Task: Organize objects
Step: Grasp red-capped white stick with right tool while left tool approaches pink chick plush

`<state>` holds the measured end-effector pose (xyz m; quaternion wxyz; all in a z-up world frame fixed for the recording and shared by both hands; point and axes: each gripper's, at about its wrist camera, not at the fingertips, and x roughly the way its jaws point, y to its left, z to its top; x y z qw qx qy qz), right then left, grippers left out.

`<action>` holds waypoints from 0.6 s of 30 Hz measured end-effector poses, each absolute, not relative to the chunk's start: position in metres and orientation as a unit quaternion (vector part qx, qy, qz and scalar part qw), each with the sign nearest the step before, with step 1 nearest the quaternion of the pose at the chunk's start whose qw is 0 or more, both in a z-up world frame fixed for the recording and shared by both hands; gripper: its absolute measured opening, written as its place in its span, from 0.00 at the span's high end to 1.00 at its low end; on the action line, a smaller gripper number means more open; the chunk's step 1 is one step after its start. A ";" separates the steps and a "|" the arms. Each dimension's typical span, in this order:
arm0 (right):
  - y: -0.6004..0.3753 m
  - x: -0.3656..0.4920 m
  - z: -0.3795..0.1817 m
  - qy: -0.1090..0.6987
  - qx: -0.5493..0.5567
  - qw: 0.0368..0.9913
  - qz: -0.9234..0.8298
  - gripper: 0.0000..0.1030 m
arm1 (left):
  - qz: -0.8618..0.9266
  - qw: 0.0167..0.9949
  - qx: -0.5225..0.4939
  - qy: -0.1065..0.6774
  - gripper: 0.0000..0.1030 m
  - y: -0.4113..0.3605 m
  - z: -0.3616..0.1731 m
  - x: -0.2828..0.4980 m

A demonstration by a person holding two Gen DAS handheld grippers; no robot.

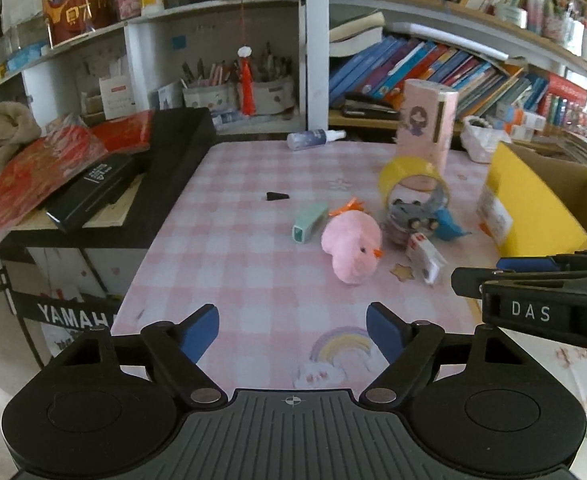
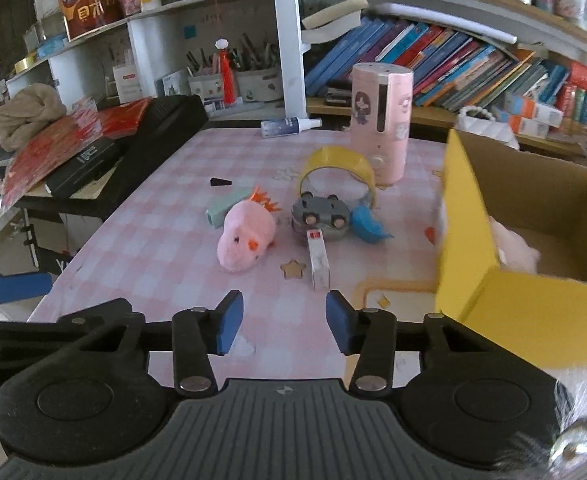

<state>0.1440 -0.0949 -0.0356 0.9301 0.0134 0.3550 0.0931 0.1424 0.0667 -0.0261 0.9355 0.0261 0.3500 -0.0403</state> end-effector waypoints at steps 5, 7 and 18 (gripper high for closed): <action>-0.093 0.187 -0.048 0.373 -0.003 0.924 0.086 0.64 | -0.043 0.929 0.024 0.366 0.24 0.062 -0.037 0.175; -0.096 0.204 -0.056 0.385 -0.007 0.920 0.078 0.65 | -0.048 0.926 0.026 0.373 0.24 0.058 -0.043 0.187; -0.100 0.274 -0.092 0.457 -0.022 0.883 0.106 0.77 | -0.077 0.910 0.040 0.406 0.30 0.034 -0.062 0.241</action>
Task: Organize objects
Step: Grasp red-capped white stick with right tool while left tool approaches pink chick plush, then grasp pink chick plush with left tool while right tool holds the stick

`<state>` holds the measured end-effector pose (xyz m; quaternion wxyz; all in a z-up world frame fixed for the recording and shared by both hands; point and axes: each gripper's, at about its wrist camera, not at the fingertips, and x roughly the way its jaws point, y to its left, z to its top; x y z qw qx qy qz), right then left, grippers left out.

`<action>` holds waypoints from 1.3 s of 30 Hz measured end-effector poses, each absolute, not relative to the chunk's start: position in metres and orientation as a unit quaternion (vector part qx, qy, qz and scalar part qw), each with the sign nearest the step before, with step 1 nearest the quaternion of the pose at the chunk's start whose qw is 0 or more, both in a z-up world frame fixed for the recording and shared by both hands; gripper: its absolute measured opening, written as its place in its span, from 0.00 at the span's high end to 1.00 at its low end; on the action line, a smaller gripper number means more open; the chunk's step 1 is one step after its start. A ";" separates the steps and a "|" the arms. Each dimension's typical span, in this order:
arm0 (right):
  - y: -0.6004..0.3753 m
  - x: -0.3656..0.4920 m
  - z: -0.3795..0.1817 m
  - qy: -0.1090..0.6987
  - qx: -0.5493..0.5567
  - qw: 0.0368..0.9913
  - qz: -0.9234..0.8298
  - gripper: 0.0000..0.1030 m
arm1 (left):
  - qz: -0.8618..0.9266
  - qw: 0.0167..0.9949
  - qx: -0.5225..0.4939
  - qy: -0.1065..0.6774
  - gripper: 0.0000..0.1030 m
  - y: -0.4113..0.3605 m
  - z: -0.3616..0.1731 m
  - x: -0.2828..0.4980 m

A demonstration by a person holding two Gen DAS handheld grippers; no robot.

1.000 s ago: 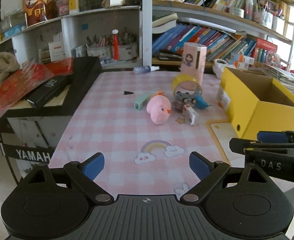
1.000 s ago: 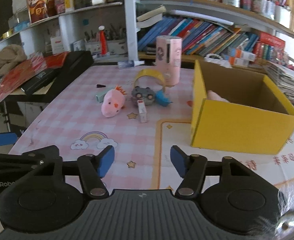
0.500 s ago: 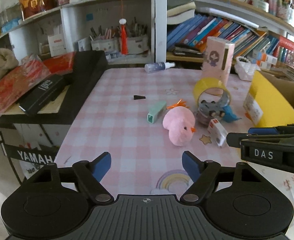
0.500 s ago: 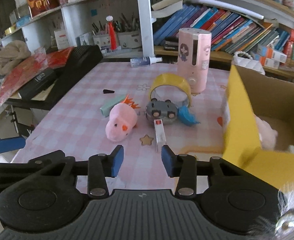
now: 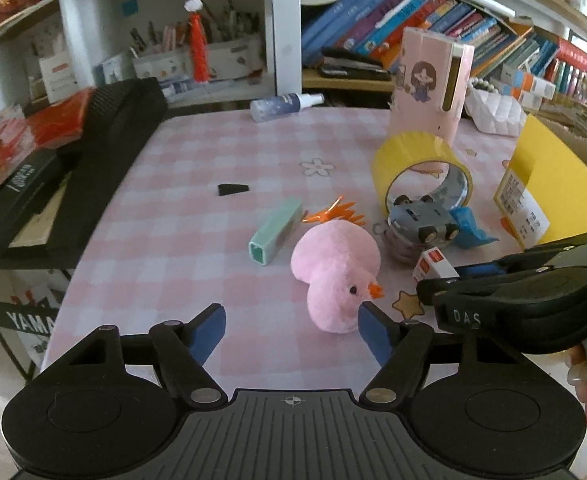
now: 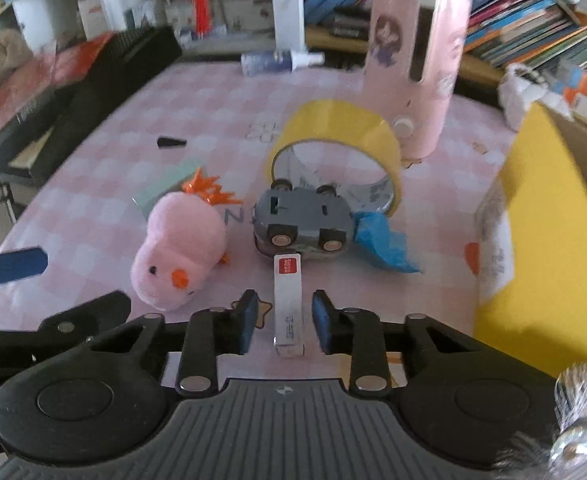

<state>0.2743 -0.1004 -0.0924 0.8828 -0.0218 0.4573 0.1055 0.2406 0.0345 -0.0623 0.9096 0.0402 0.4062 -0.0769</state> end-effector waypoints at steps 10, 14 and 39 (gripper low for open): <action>-0.123 0.260 -0.059 0.401 -0.024 0.909 0.114 0.87 | -0.106 0.907 0.041 0.405 0.29 0.010 -0.070 0.275; -0.130 0.250 -0.044 0.375 -0.028 0.919 0.117 0.87 | -0.095 0.906 0.050 0.409 0.29 -0.001 -0.082 0.292; -0.146 0.175 -0.019 0.364 -0.026 0.924 0.110 0.87 | -0.114 0.920 -0.022 0.375 0.32 0.024 -0.039 0.224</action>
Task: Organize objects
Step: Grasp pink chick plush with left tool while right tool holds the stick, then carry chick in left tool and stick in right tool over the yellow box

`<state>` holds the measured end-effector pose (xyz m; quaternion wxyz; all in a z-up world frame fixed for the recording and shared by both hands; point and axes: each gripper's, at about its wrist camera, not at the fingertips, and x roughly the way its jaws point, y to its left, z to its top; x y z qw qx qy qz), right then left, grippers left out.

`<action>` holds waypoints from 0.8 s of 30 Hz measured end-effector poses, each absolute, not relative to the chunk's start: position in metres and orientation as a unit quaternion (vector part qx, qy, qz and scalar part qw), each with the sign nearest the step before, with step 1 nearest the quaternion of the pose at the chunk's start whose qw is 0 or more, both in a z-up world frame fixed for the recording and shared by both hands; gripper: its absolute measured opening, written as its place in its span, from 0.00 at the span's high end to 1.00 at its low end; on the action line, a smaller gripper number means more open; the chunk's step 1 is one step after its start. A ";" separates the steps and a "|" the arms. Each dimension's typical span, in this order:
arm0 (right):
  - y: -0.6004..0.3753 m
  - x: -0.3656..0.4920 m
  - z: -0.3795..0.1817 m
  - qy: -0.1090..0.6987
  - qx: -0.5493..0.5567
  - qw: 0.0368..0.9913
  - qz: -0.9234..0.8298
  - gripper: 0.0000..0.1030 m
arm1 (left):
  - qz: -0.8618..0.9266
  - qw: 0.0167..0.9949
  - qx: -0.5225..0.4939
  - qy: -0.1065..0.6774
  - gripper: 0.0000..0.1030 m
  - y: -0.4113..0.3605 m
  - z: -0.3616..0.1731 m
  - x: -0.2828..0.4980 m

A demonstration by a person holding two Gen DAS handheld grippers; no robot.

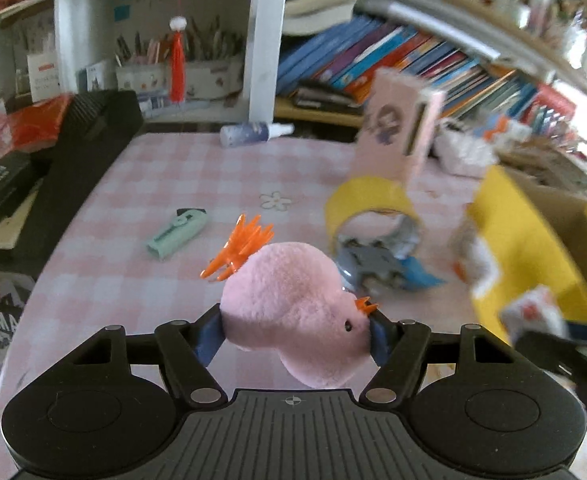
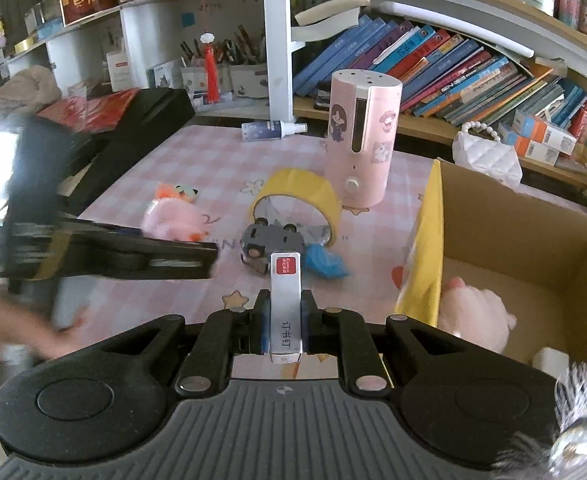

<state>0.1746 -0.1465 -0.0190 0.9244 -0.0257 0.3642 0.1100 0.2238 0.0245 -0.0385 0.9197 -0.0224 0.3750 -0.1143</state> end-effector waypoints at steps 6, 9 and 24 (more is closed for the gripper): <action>-0.153 0.137 -0.014 0.365 -0.011 0.925 0.101 0.87 | -0.153 0.924 -0.023 0.349 0.32 0.039 -0.006 0.152; -0.156 0.113 -0.011 0.361 0.005 0.928 0.088 0.87 | -0.171 0.925 -0.020 0.340 0.32 0.037 0.003 0.122; -0.152 0.008 -0.019 0.369 0.035 0.928 0.042 0.87 | -0.228 0.911 0.013 0.342 0.32 0.028 -0.002 0.036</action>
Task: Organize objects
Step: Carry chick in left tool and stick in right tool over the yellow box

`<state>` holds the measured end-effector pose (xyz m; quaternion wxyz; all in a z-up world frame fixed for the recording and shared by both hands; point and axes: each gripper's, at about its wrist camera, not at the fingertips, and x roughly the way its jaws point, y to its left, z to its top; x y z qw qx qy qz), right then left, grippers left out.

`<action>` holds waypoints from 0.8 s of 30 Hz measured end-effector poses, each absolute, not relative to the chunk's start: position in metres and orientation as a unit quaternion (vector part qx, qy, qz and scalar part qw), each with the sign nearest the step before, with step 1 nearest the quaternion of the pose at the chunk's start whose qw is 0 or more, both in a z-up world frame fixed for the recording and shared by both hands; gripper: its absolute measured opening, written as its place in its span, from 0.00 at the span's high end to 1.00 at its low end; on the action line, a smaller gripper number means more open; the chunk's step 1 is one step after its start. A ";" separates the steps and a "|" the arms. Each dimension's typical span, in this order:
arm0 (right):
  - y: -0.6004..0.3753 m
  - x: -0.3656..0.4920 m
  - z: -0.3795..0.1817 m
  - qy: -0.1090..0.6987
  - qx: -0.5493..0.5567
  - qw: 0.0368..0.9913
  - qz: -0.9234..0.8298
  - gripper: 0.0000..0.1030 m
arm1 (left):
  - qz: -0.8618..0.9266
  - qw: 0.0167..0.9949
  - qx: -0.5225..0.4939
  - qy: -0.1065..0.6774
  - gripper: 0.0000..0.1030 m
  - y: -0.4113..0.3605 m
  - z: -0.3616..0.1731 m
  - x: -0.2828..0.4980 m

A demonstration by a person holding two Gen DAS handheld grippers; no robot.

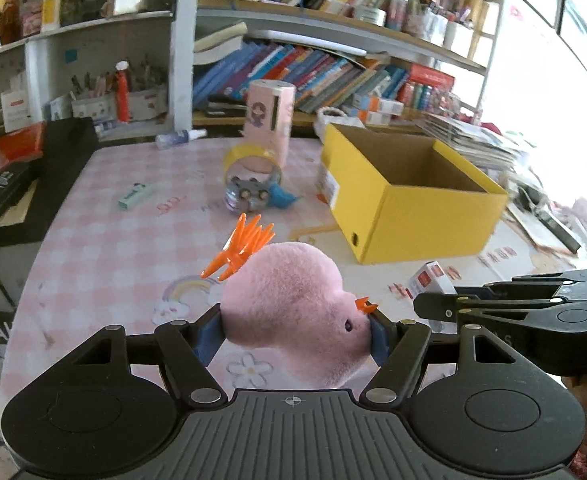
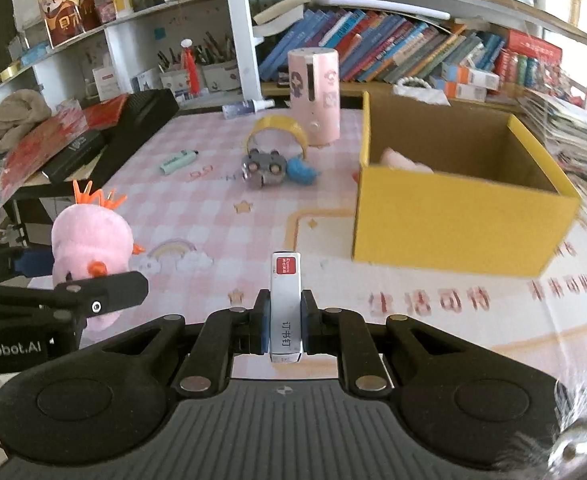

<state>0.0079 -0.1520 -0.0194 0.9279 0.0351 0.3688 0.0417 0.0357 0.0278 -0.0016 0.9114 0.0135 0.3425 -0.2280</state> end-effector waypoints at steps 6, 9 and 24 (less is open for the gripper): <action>-0.166 -0.018 -0.017 0.367 0.051 0.929 0.008 0.87 | -0.258 0.904 0.023 0.340 0.32 0.015 0.001 0.027; -0.176 -0.023 -0.017 0.368 0.065 0.927 -0.010 0.87 | -0.272 0.901 0.033 0.335 0.32 0.007 0.002 0.027; -0.240 -0.020 -0.019 0.375 0.100 0.918 -0.078 0.87 | -0.335 0.877 0.067 0.337 0.32 -0.061 -0.003 0.049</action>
